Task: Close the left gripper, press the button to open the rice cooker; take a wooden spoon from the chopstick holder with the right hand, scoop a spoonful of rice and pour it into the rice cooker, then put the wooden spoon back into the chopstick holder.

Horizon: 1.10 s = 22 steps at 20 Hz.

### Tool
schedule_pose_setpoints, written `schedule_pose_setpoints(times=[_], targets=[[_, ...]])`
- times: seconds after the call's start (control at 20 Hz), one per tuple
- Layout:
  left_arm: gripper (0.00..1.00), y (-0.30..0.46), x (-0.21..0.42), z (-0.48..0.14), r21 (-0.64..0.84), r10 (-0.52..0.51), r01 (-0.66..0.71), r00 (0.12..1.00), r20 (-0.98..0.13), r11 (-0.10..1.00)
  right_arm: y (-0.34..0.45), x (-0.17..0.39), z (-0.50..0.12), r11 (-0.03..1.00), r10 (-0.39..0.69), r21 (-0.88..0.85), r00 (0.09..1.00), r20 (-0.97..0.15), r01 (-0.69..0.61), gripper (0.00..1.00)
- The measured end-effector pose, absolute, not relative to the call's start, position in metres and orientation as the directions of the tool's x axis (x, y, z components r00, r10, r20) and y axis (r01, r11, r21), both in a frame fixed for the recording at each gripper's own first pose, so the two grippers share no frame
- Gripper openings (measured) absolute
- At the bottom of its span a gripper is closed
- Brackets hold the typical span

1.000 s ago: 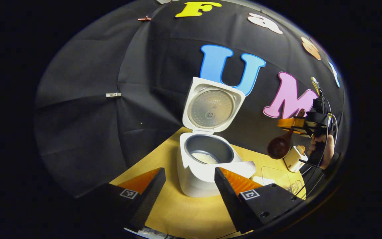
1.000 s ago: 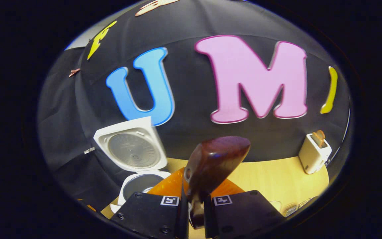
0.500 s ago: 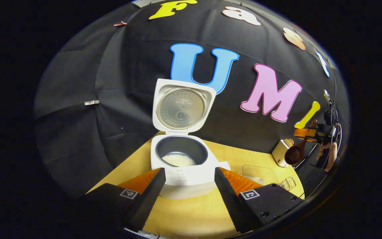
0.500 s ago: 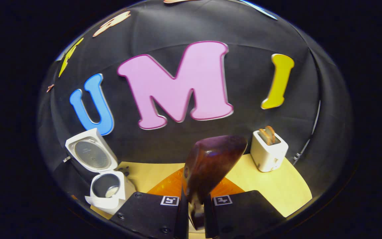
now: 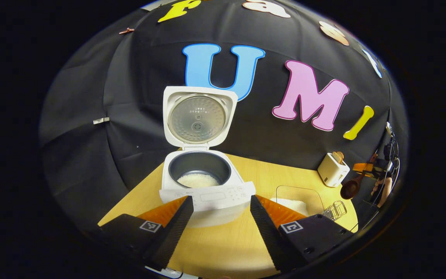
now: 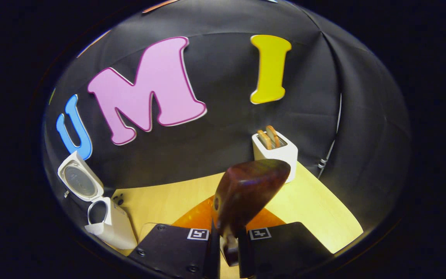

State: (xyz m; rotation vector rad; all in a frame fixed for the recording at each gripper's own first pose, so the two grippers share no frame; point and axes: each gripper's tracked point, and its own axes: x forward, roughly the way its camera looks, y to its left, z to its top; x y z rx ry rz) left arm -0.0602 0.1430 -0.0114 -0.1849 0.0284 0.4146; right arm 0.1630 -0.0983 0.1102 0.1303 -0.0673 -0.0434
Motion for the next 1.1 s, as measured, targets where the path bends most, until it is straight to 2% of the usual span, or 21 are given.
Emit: schedule_pose_setpoints(times=[0.15,0.2,0.25,0.5,0.55,0.6,0.8,0.85,0.95,1.0,1.1], targets=[[0.96,0.136,-0.055,-0.014,-0.177,0.408,-0.417,0.909,-0.084,0.891,-0.122,0.171,0.083,0.987,-0.069,0.149,0.997,0.017,0.066,0.23],[0.92,0.133,-0.052,-0.013,-0.179,0.409,-0.419,0.908,-0.090,0.890,-0.130,0.174,0.074,0.986,-0.078,0.147,0.997,0.002,0.077,0.23],[0.96,0.132,-0.051,-0.013,-0.181,0.410,-0.420,0.907,-0.092,0.889,-0.135,0.174,0.065,0.986,-0.084,0.146,0.996,-0.012,0.084,0.23],[0.96,0.129,-0.049,-0.002,-0.172,0.435,-0.441,0.897,-0.075,0.881,-0.146,0.184,0.029,0.986,-0.096,0.127,0.993,-0.068,0.104,0.22],[1.00,0.127,-0.048,-0.004,-0.170,0.435,-0.442,0.897,-0.079,0.881,-0.148,0.188,0.024,0.987,-0.100,0.117,0.992,-0.076,0.109,0.23],[0.96,0.126,-0.048,-0.004,-0.171,0.435,-0.443,0.897,-0.083,0.880,-0.149,0.191,0.018,0.987,-0.103,0.112,0.991,-0.087,0.112,0.23],[0.96,0.121,-0.050,-0.006,-0.162,0.438,-0.447,0.895,-0.087,0.880,-0.151,0.203,-0.005,0.984,-0.105,0.130,0.986,-0.127,0.121,0.23],[0.96,0.122,-0.051,-0.007,-0.163,0.440,-0.449,0.894,-0.089,0.879,-0.153,0.206,-0.012,0.983,-0.111,0.129,0.984,-0.139,0.129,0.12],[0.96,0.123,-0.055,-0.008,-0.166,0.447,-0.456,0.890,-0.091,0.874,-0.154,0.206,-0.020,0.982,-0.115,0.129,0.981,-0.157,0.136,0.12],[0.96,0.125,-0.056,-0.008,-0.168,0.449,-0.458,0.889,-0.091,0.873,-0.152,0.206,-0.023,0.981,-0.116,0.134,0.981,-0.155,0.137,0.26],[0.96,0.126,-0.059,-0.007,-0.169,0.452,-0.461,0.887,-0.089,0.871,-0.153,0.207,-0.022,0.980,-0.117,0.141,0.981,-0.157,0.140,0.26]])
